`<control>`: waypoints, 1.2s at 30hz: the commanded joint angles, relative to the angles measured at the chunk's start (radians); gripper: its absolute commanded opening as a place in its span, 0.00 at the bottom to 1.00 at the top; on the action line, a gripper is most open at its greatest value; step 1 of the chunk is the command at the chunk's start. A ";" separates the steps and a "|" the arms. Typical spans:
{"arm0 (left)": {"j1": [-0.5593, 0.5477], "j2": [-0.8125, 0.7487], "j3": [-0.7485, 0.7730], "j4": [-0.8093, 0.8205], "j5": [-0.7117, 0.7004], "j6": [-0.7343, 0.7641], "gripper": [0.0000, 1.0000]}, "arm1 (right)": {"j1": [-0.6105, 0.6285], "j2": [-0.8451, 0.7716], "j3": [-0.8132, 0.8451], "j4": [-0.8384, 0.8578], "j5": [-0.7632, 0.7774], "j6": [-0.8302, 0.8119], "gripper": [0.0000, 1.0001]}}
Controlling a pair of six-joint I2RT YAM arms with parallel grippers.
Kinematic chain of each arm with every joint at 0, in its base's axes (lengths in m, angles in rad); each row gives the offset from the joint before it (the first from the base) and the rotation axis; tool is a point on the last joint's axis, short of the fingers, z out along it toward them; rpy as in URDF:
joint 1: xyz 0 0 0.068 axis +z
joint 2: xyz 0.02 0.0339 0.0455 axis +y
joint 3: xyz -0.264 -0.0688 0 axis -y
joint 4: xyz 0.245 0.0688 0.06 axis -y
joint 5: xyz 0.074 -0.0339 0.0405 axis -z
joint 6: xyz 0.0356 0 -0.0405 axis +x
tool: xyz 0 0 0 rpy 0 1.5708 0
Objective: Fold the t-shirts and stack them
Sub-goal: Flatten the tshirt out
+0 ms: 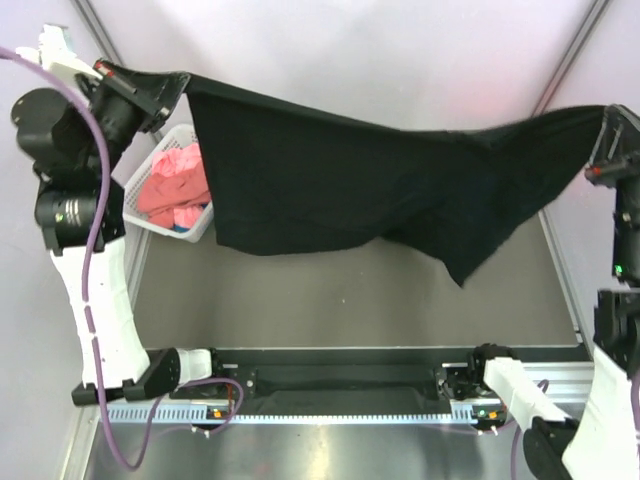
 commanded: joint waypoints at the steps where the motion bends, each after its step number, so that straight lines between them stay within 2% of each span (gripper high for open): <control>1: 0.011 0.009 0.020 -0.005 -0.039 0.012 0.00 | -0.016 -0.014 -0.036 0.124 -0.056 0.013 0.00; 5: 0.011 0.125 0.018 0.018 -0.055 0.024 0.00 | -0.016 0.088 -0.096 0.196 -0.142 -0.018 0.00; 8: 0.011 0.217 0.057 0.043 -0.041 0.021 0.00 | -0.017 0.243 -0.012 0.130 -0.184 -0.036 0.00; 10: 0.011 0.260 0.051 0.133 -0.042 -0.009 0.00 | -0.017 0.339 0.053 0.138 -0.223 -0.053 0.00; 13: 0.011 0.340 0.045 0.286 -0.050 -0.087 0.00 | -0.016 0.438 0.067 0.297 -0.251 -0.045 0.00; 14: 0.011 0.363 0.040 0.341 -0.043 -0.118 0.00 | -0.016 0.462 0.061 0.410 -0.269 -0.024 0.00; 16: 0.011 0.444 0.046 0.493 -0.026 -0.217 0.00 | -0.016 0.551 0.102 0.470 -0.268 0.001 0.00; 19: 0.011 0.573 0.161 0.553 0.020 -0.310 0.00 | -0.017 0.694 0.322 0.448 -0.256 0.025 0.00; 20: 0.011 0.596 0.201 0.557 0.028 -0.322 0.00 | -0.017 0.726 0.453 0.416 -0.282 0.028 0.00; 23: 0.011 0.610 0.281 0.549 0.025 -0.321 0.00 | -0.017 0.802 0.658 0.354 -0.308 0.022 0.00; 26: 0.013 0.555 0.281 0.508 -0.010 -0.264 0.00 | -0.023 0.748 0.636 0.346 -0.290 0.001 0.00; 29: 0.013 0.465 0.215 0.515 0.004 -0.229 0.00 | -0.023 0.613 0.494 0.366 -0.285 -0.027 0.00; 33: 0.013 0.225 -0.048 0.558 -0.013 -0.209 0.00 | -0.023 0.408 0.355 0.310 -0.268 -0.068 0.00; 36: 0.013 0.070 -0.164 0.537 -0.044 -0.166 0.00 | -0.023 0.305 0.252 0.253 -0.253 -0.104 0.00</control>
